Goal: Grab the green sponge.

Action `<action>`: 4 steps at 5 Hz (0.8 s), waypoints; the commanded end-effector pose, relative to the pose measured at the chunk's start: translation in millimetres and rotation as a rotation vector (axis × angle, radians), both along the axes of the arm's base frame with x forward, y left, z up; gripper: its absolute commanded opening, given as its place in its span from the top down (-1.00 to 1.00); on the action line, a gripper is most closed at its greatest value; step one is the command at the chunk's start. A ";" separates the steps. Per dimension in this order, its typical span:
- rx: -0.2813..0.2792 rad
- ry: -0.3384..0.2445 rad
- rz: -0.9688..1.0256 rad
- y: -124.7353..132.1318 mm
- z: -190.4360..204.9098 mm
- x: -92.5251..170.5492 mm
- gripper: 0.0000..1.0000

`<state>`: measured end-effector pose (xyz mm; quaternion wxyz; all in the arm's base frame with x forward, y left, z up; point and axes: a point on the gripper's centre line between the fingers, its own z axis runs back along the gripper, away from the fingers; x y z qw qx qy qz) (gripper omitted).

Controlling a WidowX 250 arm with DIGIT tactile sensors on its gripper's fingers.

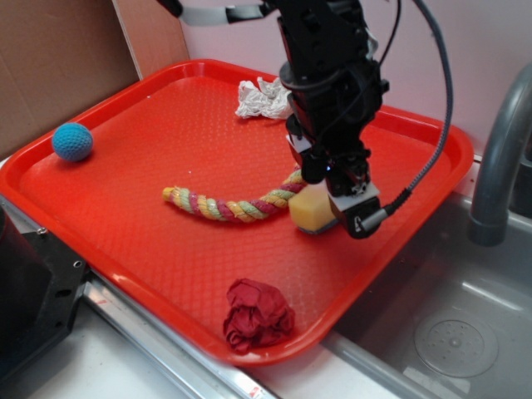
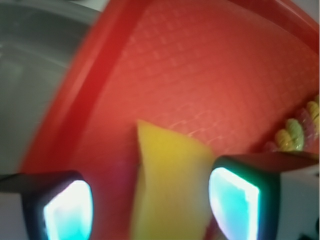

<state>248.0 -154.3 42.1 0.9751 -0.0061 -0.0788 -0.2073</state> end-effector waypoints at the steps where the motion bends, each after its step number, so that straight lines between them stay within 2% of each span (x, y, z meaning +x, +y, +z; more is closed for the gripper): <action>1: 0.062 -0.019 -0.015 9.5 -12.3 2.7 -1.00; 2: 0.071 0.007 -0.001 17.3 -22.3 0.7 -1.00; 3: 0.051 0.009 0.013 23.9 -14.6 -1.7 1.00; 4: 0.013 -0.006 0.030 36.2 1.5 -3.6 1.00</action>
